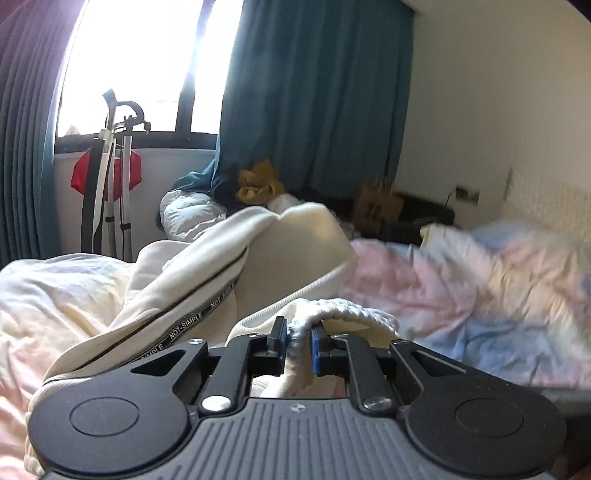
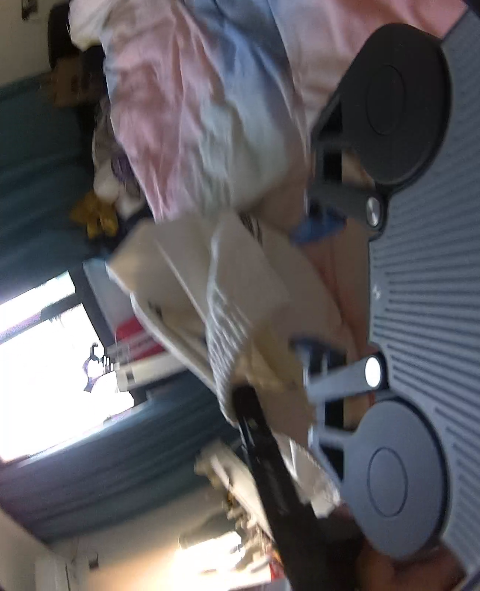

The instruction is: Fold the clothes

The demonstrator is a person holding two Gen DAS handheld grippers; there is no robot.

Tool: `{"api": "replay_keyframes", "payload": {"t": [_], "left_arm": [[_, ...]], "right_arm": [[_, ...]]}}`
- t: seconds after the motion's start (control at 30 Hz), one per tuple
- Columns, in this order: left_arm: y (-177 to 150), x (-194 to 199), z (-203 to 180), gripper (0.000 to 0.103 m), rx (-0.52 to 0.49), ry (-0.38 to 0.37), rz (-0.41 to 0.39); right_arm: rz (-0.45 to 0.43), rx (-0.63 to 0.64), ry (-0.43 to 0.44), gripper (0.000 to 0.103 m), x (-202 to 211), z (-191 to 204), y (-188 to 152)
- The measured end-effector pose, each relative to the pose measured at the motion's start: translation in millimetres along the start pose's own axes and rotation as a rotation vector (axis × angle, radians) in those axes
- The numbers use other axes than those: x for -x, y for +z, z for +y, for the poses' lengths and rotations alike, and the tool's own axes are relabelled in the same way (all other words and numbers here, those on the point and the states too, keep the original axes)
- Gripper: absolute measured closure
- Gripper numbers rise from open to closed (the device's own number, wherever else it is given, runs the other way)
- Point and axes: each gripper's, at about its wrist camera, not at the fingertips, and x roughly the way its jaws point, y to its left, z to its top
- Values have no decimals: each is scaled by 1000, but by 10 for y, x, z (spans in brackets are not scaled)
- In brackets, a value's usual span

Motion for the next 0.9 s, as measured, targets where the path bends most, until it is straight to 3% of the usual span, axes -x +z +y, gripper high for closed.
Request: {"api": "replay_keyframes", "payload": {"t": [0.1, 0.23, 0.3, 0.43, 0.47, 0.6, 0.7, 0.83, 0.9], "left_arm": [[55, 3, 102, 90, 42, -25, -4], [-25, 85, 77, 89, 25, -43, 0], [-77, 74, 51, 89, 7, -39, 12], [-211, 68, -59, 84, -70, -42, 56], [-262, 92, -98, 82, -97, -37, 62], [-384, 227, -216, 70, -167, -11, 86], [-390, 397, -250, 50, -202, 30, 99], [-454, 684, -251, 28, -330, 187, 106], [-493, 803, -202, 25, -376, 262, 123]], "right_arm": [[-32, 17, -17, 31, -98, 109, -26], [-134, 65, -106, 31, -251, 174, 27], [-137, 44, -111, 31, -308, 117, 49], [-111, -19, -107, 78, -294, -31, 71], [-110, -16, -111, 80, -277, -23, 75], [-123, -42, -123, 88, -207, -66, 119], [-130, -79, -111, 90, -124, -122, 144], [-176, -108, -96, 92, 39, -160, 205], [-188, -125, -90, 92, 85, -189, 232]]}}
